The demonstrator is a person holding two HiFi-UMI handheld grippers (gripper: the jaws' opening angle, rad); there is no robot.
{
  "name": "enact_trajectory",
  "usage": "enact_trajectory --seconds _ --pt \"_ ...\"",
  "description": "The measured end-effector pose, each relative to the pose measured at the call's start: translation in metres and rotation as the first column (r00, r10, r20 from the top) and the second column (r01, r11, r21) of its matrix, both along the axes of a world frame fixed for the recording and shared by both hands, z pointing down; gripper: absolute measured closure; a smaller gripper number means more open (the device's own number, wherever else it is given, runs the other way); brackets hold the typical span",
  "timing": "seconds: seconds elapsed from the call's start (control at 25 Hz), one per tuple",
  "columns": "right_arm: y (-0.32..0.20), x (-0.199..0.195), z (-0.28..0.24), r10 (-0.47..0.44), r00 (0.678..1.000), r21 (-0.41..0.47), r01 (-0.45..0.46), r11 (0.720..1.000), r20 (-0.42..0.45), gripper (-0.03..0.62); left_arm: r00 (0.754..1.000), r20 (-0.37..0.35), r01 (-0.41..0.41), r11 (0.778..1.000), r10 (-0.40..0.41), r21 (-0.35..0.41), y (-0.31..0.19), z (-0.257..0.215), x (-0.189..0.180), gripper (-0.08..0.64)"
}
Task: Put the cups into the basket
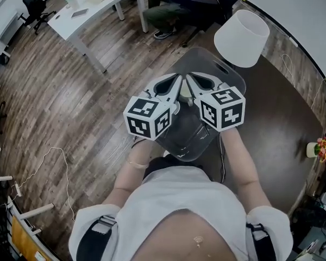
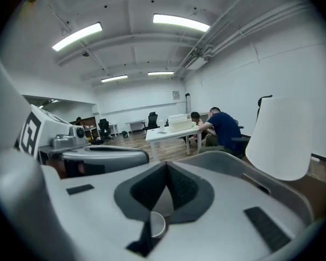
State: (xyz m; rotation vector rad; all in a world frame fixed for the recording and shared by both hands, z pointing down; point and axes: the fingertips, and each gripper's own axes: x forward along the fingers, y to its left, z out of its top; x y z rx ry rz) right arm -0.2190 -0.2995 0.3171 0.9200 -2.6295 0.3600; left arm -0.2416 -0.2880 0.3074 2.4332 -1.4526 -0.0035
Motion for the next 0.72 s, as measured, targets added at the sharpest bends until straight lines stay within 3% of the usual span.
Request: enact_trajectory --seconds 0.28,0.72 --pt "0.011 0.009 -0.028 0.037 0.999 0.092 -0.039 0.995 0.023 0.581 1.000 -0.007 -0.029 0.999 0.029 0.018 0.007 -0.012 0.017 0.551" --pt "0.023 0.087 -0.067 0.168 0.982 0.153 -0.179 0.972 0.084 0.581 0.991 -0.035 -0.124 0.989 0.127 0.084 0.023 -0.047 0.086 0.551"
